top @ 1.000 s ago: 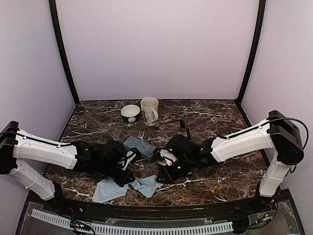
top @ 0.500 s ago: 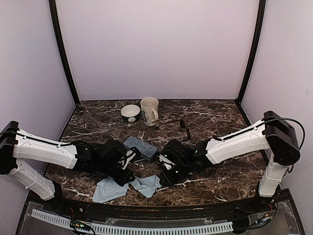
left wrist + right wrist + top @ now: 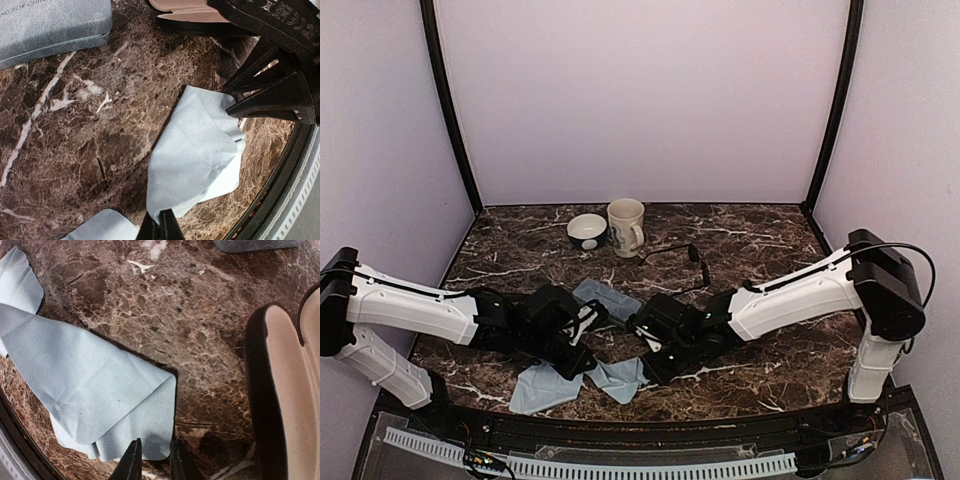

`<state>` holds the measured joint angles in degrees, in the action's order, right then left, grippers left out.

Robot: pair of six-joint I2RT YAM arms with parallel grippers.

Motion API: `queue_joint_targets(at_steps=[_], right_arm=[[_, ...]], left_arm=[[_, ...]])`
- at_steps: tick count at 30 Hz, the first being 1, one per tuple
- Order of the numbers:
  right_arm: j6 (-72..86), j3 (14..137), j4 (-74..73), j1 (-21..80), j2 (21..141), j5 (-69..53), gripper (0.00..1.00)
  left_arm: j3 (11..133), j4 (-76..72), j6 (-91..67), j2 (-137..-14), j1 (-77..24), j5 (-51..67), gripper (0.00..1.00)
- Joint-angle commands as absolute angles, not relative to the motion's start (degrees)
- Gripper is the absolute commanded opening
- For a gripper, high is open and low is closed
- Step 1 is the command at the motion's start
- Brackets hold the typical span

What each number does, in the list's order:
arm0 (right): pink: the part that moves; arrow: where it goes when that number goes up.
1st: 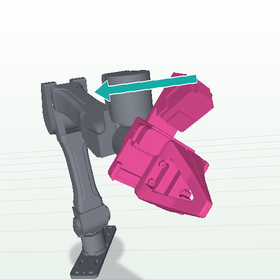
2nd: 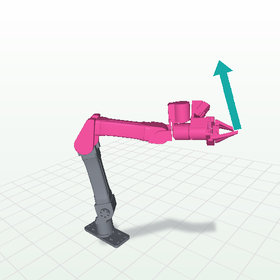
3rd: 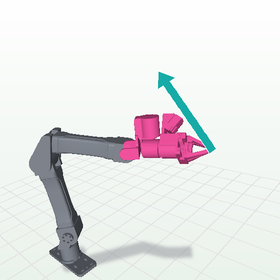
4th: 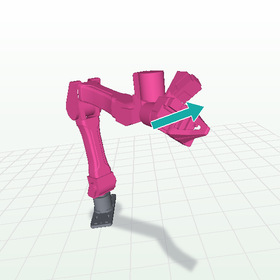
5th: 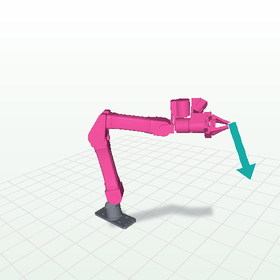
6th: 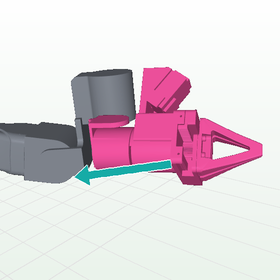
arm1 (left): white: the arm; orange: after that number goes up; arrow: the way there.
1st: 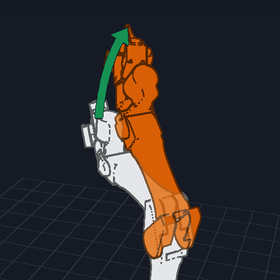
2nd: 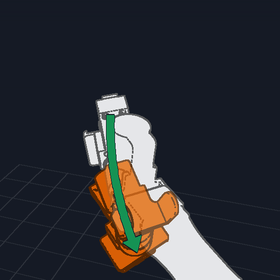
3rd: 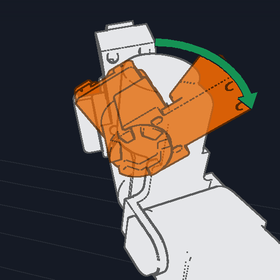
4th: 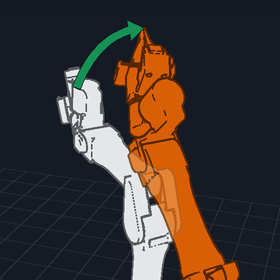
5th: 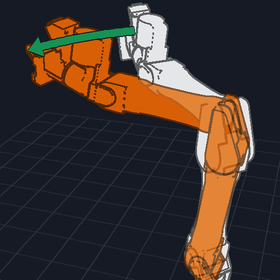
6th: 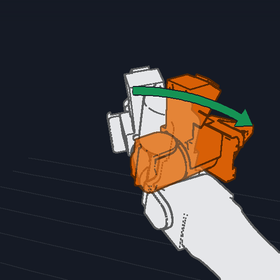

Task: Organize the sunglasses
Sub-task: Place the glasses cleaning cloth at the center of the board.

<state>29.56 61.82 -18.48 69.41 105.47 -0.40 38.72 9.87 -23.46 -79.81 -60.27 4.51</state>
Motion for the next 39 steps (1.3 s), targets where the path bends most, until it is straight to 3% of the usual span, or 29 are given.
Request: queue_joint_targets(at_steps=[1,17,34,39], right_arm=[[29.99,62.68,-21.47,71.03,106.88,2.03,0.19],[31.89,60.90,-18.02,71.90,104.93,2.61,0.00],[33.58,55.93,-15.80,67.59,97.44,1.22,0.00],[34.17,55.58,-13.29,67.99,97.75,-0.78,0.17]], left_arm=[[37.84,9.33,-24.07,-79.01,-60.02,4.49,0.00],[37.27,8.71,-24.28,-79.19,-60.03,4.06,0.00],[40.92,9.14,-19.76,-83.25,-56.06,3.93,0.01],[41.48,9.26,-19.75,-82.78,-55.25,2.79,0.03]])
